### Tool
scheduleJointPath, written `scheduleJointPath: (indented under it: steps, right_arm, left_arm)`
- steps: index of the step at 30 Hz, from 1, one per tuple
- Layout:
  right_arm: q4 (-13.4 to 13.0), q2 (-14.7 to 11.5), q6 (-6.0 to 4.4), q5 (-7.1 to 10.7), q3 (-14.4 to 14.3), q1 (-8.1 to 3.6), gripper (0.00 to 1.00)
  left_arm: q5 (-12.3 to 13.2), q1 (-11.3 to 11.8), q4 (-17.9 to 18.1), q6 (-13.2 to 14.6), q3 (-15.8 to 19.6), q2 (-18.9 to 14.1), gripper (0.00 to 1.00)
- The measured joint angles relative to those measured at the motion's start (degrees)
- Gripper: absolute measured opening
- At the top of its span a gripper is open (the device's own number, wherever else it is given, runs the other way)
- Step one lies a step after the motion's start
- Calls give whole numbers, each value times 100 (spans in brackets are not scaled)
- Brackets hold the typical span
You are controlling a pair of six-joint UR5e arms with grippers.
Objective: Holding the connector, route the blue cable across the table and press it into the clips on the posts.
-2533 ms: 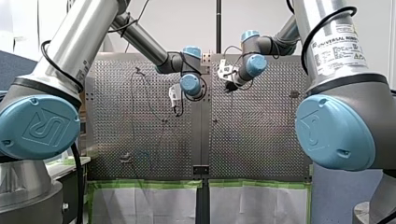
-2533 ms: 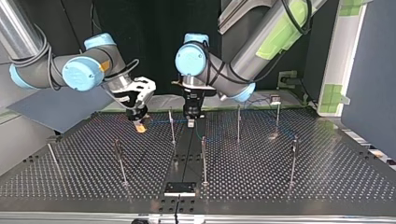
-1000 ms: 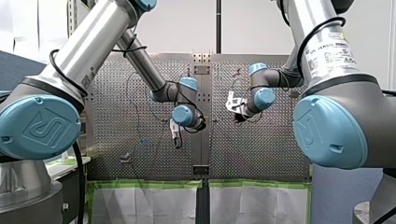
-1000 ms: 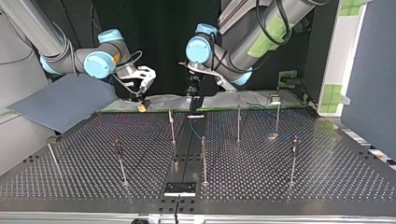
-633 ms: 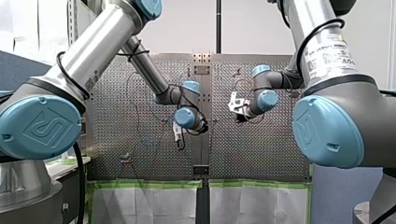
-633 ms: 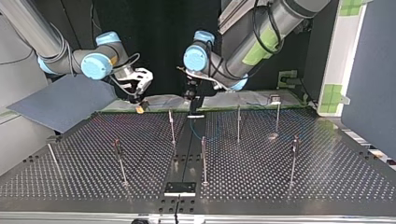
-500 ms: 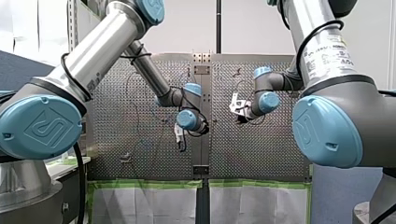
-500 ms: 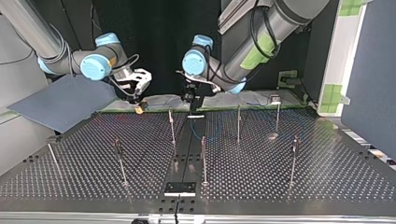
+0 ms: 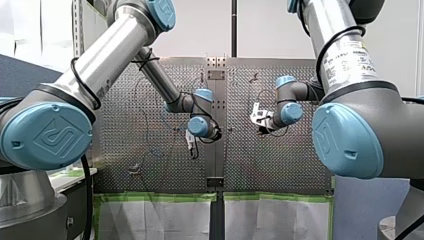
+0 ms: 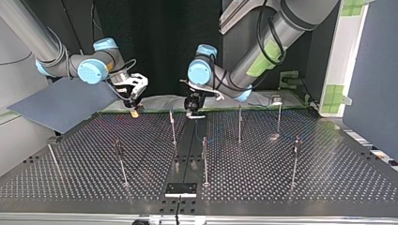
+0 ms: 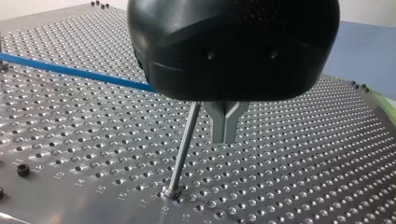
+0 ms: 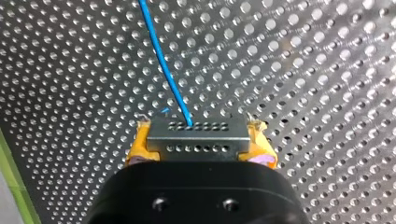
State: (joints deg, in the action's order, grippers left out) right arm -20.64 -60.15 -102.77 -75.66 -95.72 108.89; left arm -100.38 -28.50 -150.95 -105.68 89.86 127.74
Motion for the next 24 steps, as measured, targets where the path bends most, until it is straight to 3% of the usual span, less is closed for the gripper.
scheduleJointPath:
  steps: [11, 23, 24]
  right_arm:
    - [-7, 47, -8, 21, 148, -145, 0]
    - [-73, 74, -14, 79, 210, -329, 0]
    - [-86, 76, -16, 84, 210, -339, 0]
  left_arm:
    - [297, 159, -165, 43, -479, 146, 0]
    - [161, 203, -801, 300, -1148, 657, 0]
    - [155, 201, -835, 307, -1200, 662, 9]
